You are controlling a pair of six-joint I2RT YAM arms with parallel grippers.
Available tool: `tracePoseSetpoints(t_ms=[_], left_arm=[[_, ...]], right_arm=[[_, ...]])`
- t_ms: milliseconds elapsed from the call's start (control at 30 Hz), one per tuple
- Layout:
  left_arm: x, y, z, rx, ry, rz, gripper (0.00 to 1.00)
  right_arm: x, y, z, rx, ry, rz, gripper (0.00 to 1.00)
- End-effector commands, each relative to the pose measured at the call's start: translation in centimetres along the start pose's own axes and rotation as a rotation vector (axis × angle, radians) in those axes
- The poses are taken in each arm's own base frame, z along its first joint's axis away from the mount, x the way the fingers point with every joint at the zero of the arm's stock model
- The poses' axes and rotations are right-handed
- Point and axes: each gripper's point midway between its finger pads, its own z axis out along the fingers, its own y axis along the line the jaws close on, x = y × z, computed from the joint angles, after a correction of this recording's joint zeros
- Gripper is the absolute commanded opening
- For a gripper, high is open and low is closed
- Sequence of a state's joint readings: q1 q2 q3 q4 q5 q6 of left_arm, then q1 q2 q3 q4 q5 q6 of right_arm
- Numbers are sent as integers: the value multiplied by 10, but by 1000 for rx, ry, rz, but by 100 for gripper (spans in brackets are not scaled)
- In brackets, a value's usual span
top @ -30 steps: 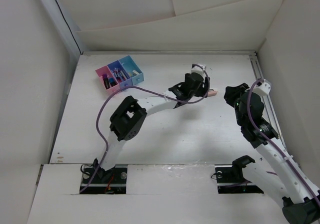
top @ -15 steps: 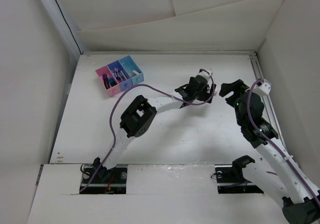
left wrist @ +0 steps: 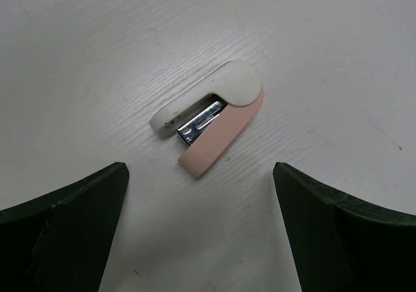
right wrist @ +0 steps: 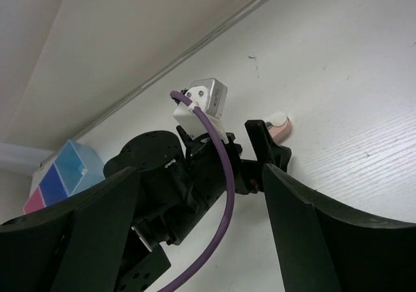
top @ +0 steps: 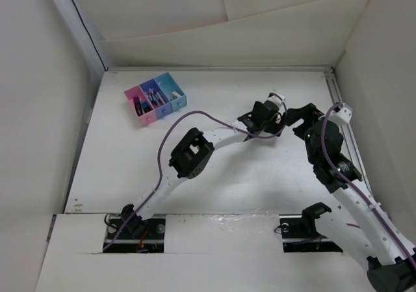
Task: Sort the stationery into containers
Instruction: Grab a piece of stationery with the left arm
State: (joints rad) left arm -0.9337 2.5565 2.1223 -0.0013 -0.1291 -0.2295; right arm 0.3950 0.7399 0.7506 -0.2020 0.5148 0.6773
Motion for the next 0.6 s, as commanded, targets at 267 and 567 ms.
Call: tracePoseSetpoints(t_ms=[267, 567], left_arm=[[-23, 5, 15, -37, -62, -3, 96], [-32, 1, 16, -25, -87, -8, 94]], right_arm=[[-8, 11, -3, -42, -23, 21, 89], [-9, 13, -5, -54, -24, 25, 91]])
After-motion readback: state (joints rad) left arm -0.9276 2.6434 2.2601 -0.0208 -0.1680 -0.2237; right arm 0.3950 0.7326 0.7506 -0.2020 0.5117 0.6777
